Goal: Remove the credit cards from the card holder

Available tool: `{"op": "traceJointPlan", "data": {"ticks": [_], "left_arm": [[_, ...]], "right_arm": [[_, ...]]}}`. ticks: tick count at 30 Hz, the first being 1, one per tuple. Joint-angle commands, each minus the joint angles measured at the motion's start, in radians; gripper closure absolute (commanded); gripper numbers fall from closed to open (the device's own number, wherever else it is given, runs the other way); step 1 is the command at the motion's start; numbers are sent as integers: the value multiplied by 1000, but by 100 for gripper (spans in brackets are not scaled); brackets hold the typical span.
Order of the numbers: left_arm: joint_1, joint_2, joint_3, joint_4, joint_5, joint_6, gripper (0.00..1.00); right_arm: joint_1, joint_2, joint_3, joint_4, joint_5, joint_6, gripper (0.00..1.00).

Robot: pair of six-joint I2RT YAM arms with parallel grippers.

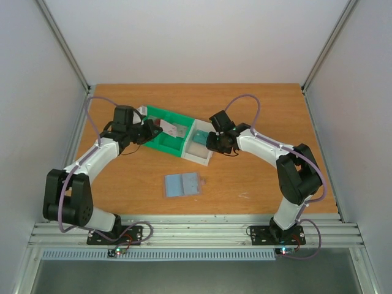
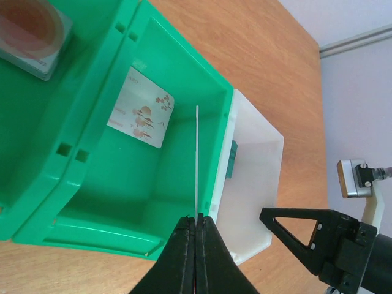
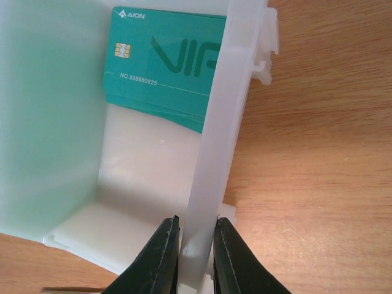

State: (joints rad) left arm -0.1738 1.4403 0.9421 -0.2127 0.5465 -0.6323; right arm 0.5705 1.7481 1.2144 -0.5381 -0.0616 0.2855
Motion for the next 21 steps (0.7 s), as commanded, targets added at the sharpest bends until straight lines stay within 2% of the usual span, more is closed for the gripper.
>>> {"op": "traceJointPlan", "data": {"ticks": [1, 7, 18, 21], "left_arm": [[-29, 49, 31, 77, -14, 20, 99], [-60, 146, 67, 97, -68, 26, 100], [-68, 315, 210, 48, -72, 85, 99], [-70, 348, 229, 37, -74, 90, 100]], "right_arm": [[14, -15, -10, 42, -54, 12, 85], [14, -44, -27, 61, -45, 19, 71], [14, -71, -35, 63, -40, -3, 62], [14, -83, -28, 53, -29, -17, 56]]}}
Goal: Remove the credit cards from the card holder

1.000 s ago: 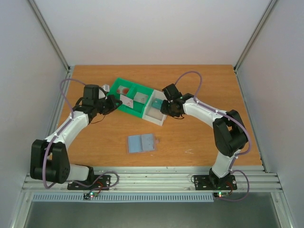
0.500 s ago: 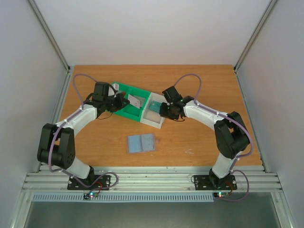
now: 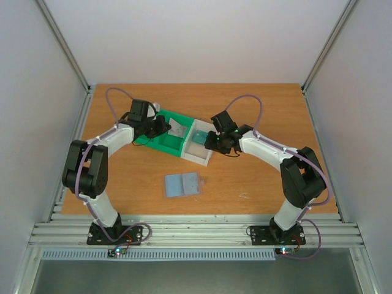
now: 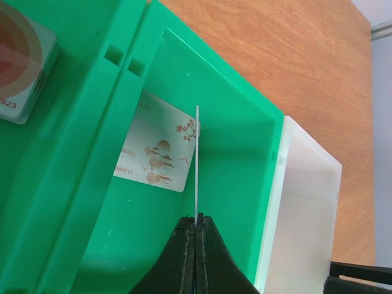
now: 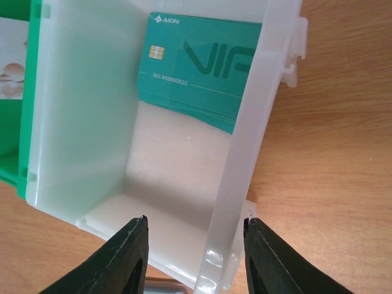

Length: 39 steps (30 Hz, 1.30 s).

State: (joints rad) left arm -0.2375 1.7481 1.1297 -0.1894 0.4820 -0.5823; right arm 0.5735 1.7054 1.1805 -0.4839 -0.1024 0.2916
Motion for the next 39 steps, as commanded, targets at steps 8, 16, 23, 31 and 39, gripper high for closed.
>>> {"op": "traceJointPlan", "data": {"ticks": [8, 16, 23, 31, 39], "left_arm": [[-21, 111, 108, -19, -19, 64, 97], [-28, 139, 151, -68, -48, 98, 83], [-27, 118, 219, -178, -87, 122, 72], [-27, 37, 289, -312, -96, 138, 54], [-28, -175, 172, -364, -20, 127, 46]], "right_arm": [[10, -90, 8, -26, 29, -47, 46], [10, -155, 11, -51, 26, -53, 44], [11, -202, 44, -103, -13, -55, 44], [14, -309, 32, -174, -33, -38, 44], [87, -410, -24, -221, -17, -30, 47]]}}
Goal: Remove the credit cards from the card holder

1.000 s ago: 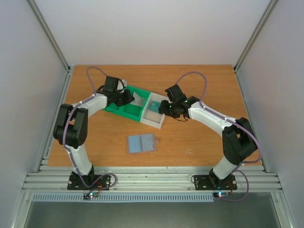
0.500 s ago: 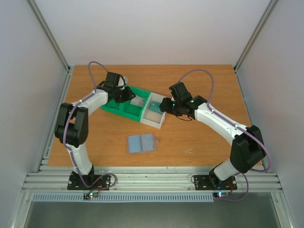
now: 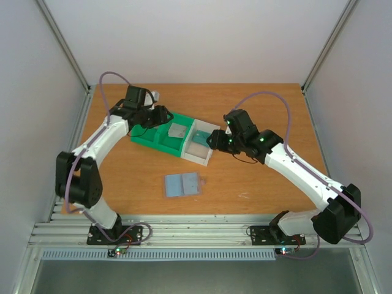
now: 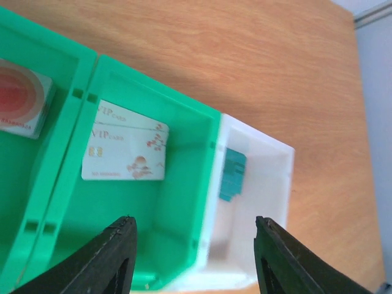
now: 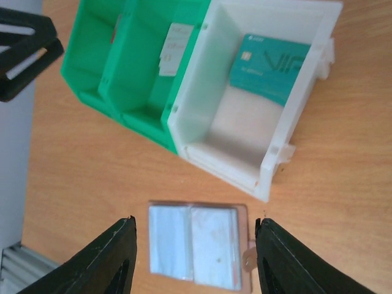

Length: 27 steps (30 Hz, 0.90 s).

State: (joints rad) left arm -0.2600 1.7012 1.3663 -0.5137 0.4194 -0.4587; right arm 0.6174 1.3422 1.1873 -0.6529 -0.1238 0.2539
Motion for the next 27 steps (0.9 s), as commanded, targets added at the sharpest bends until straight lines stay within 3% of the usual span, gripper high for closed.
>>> {"op": "traceJointPlan", "data": {"ticks": [1, 12, 18, 27], "left_arm": [[-6, -165, -89, -54, 51, 2, 47], [-16, -567, -459, -133, 110, -25, 58], [-48, -683, -607, -160, 102, -58, 61], [-105, -777, -796, -29, 130, -167, 69]], "right_arm": [[56, -58, -39, -56, 6, 7, 48], [259, -55, -139, 6, 60, 49, 57], [333, 29, -201, 146, -15, 35, 56], [367, 184, -213, 212, 15, 60, 50]]}}
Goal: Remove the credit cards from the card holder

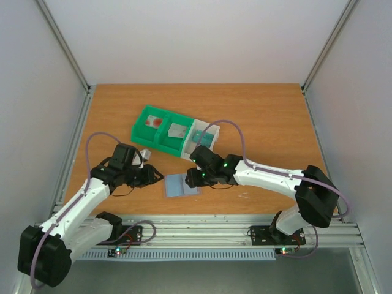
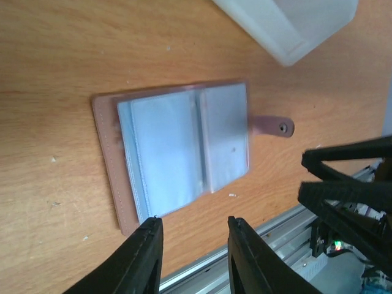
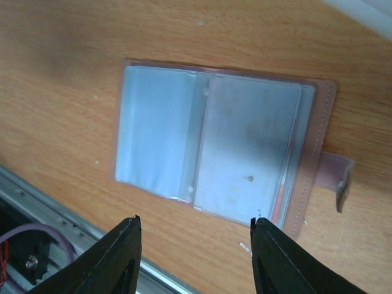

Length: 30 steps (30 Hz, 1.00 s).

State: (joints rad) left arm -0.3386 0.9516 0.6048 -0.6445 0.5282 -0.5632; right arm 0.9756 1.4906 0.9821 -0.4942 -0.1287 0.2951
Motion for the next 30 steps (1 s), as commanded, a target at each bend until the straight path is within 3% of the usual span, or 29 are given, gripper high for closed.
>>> {"op": "traceJointPlan", "data": {"ticks": [1, 13, 24, 30], "left_arm": [[-36, -27, -47, 128, 20, -76, 70], [-54, 163, -160, 413, 67, -156, 78], [-54, 279, -210, 486, 24, -137, 96], [-54, 327, -237, 532, -4, -130, 98]], "right_arm": [[9, 47, -9, 58, 26, 21, 49], [13, 175, -11, 102, 60, 34, 49], [12, 250, 4, 109, 71, 28, 49], [12, 247, 11, 141, 40, 8, 50]]}}
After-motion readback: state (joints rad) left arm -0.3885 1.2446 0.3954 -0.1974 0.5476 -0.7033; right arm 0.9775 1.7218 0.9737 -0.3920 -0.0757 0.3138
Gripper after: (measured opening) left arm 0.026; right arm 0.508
